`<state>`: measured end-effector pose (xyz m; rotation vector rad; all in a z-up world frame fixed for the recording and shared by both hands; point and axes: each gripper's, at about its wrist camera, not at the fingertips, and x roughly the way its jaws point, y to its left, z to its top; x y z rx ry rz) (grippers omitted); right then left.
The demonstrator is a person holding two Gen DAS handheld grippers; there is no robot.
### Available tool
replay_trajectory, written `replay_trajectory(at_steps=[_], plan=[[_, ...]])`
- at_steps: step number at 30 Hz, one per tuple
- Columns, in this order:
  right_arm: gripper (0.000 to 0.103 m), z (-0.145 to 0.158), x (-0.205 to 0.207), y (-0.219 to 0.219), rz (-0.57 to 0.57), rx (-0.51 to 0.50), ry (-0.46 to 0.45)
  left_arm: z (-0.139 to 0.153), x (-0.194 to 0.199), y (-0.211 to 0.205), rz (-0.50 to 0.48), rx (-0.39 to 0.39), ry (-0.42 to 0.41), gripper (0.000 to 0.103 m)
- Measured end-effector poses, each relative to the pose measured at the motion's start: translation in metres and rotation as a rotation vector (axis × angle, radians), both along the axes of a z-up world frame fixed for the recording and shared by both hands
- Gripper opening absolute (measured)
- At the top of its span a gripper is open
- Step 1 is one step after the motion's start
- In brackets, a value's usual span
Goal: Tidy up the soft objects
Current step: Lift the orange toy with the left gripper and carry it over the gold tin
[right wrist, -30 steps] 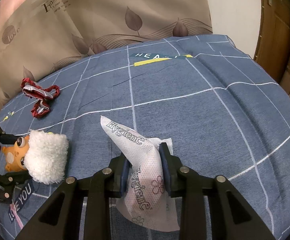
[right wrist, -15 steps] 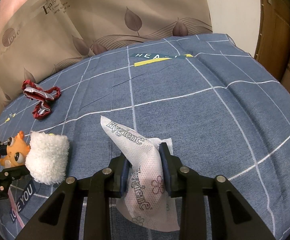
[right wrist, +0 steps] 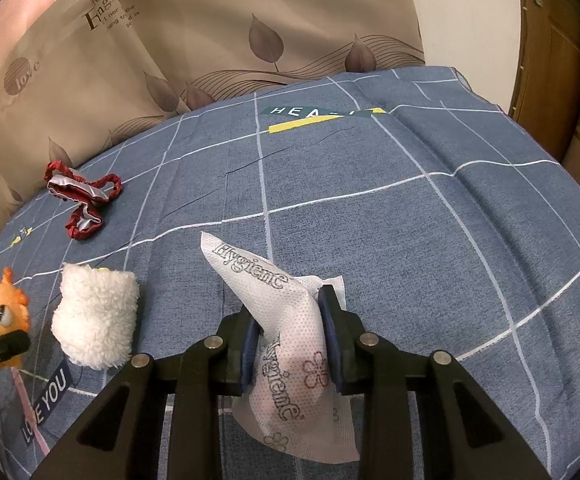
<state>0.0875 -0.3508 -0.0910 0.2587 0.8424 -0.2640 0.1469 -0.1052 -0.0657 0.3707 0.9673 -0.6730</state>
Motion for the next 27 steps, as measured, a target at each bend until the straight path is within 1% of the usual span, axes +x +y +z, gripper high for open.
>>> replay_trajectory(at_steps=[3,6,15,23,27], plan=[[0.029,0.0,0.0,0.001,0.0,0.0,0.0,0.007,-0.004,0.011,0.029,-0.016,-0.012,0.047],[0.029,0.0,0.0,0.0,0.0,0.0,0.0,0.015,-0.011,0.02,0.063,-0.01,-0.051,0.047],[0.029,-0.001,0.0,0.001,-0.001,0.0,0.0,0.03,-0.028,0.049,0.177,0.092,-0.169,0.047],[0.029,-0.001,0.0,0.001,-0.001,-0.001,0.0,0.046,-0.032,0.081,0.272,0.075,-0.205,0.047],[0.029,-0.001,0.0,0.001,-0.001,0.0,0.0,0.051,-0.032,0.098,0.319,0.071,-0.207,0.047]])
